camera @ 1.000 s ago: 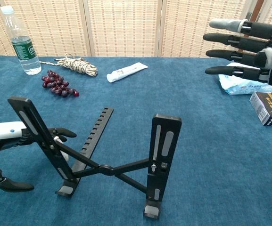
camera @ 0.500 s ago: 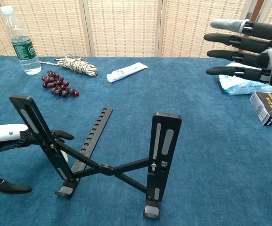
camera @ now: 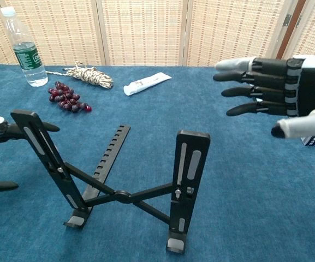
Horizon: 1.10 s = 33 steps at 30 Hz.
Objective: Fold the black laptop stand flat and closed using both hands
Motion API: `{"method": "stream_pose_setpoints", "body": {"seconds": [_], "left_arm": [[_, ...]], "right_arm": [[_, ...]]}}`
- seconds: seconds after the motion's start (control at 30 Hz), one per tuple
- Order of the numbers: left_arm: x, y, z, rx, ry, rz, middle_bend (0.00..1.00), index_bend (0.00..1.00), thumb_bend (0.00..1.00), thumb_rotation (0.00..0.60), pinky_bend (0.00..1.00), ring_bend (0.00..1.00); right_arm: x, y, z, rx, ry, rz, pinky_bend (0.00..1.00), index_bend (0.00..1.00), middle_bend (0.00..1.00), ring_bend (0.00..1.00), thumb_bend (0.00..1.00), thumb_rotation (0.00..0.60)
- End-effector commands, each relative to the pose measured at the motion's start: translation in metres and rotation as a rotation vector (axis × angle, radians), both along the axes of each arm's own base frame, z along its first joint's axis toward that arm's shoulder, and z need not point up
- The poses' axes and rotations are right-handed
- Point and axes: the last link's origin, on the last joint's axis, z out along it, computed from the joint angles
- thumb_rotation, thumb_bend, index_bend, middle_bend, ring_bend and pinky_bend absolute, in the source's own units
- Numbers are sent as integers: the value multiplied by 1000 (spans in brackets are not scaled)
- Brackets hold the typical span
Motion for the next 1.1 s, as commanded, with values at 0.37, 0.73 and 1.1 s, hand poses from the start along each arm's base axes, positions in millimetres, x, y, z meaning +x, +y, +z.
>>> {"method": "stream_pose_setpoints", "body": {"seconds": [0.37, 0.73, 1.1], "left_arm": [[-14, -4, 32, 170, 21, 63, 38, 236, 228, 600, 0, 32], [-15, -6, 40, 214, 46, 48, 38, 236, 228, 600, 0, 33], [-20, -3, 44, 233, 126, 26, 38, 235, 228, 600, 0, 33]], "right_arm": [[30, -4, -23, 118, 162, 136, 110, 0, 0, 0, 32, 600], [43, -25, -48, 26, 158, 101, 110, 0, 0, 0, 68, 600], [36, -51, -46, -143, 147, -70, 78, 0, 0, 0, 115, 600]]}}
